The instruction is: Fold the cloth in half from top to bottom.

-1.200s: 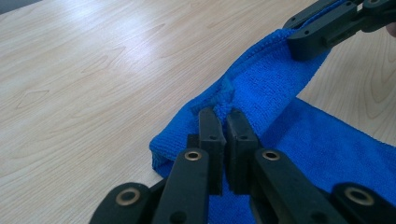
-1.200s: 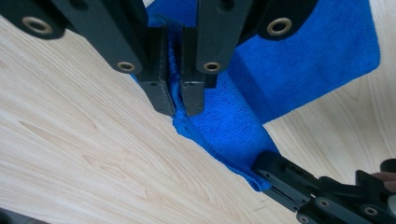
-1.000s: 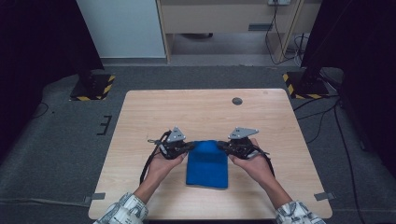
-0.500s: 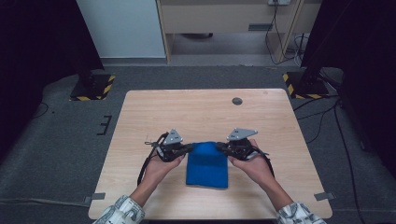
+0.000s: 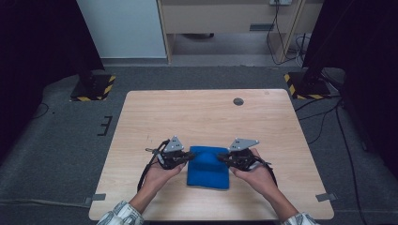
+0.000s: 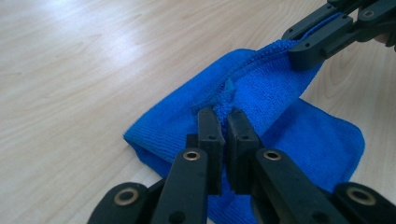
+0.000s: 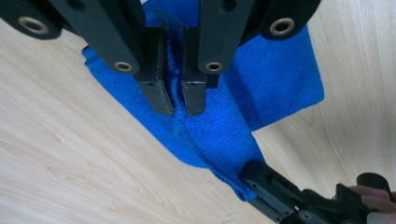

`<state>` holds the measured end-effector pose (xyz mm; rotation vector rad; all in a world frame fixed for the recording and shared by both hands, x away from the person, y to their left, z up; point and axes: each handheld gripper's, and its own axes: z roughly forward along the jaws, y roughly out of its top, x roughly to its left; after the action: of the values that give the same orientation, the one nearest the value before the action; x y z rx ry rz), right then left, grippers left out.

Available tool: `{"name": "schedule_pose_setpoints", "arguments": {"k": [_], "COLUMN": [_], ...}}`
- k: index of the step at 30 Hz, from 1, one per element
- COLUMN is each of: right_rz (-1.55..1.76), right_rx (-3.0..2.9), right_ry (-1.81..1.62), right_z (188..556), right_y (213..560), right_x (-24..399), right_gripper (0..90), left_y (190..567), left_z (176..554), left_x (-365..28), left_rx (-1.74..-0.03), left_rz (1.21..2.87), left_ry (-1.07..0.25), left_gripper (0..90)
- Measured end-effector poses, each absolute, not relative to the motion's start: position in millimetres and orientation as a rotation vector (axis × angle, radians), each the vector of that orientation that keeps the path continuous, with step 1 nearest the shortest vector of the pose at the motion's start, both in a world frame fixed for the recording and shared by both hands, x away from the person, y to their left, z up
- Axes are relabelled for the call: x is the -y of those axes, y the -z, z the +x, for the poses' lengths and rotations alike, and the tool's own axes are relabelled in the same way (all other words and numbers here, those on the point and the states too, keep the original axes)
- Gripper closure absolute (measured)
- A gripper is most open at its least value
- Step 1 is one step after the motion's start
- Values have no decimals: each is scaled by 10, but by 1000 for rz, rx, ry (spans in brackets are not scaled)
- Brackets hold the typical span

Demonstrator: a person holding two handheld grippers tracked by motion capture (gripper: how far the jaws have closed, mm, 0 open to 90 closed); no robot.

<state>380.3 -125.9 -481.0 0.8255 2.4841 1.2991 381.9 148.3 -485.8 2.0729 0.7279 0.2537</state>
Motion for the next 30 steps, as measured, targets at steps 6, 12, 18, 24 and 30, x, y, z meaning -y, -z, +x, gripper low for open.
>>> {"name": "schedule_pose_setpoints", "arguments": {"k": [6, 12, 18, 24, 30], "right_rz": [819, 812, 820, 817, 815], "right_rx": [-2509, -2533, -2547, -2583, -2614], "right_ry": [-1271, -1254, -1246, -1236, -1252], "right_z": [3752, 3725, 3684, 3604, 3487], "right_y": [4889, 4943, 4989, 5041, 5015], "right_x": [1245, 1239, 1253, 1261, 1249], "right_gripper": [827, 821, 813, 765, 656], "left_y": [4922, 4956, 5001, 5036, 5033], "left_z": [3766, 3738, 3680, 3583, 3491], "left_x": [-1480, -1494, -1486, -1492, -1566], "left_rx": [-722, -725, -714, -699, -693], "left_rz": [2092, 2091, 2108, 2122, 2120], "left_ry": [-250, -217, -191, -176, -155], "left_gripper": [855, 841, 804, 751, 665]}}
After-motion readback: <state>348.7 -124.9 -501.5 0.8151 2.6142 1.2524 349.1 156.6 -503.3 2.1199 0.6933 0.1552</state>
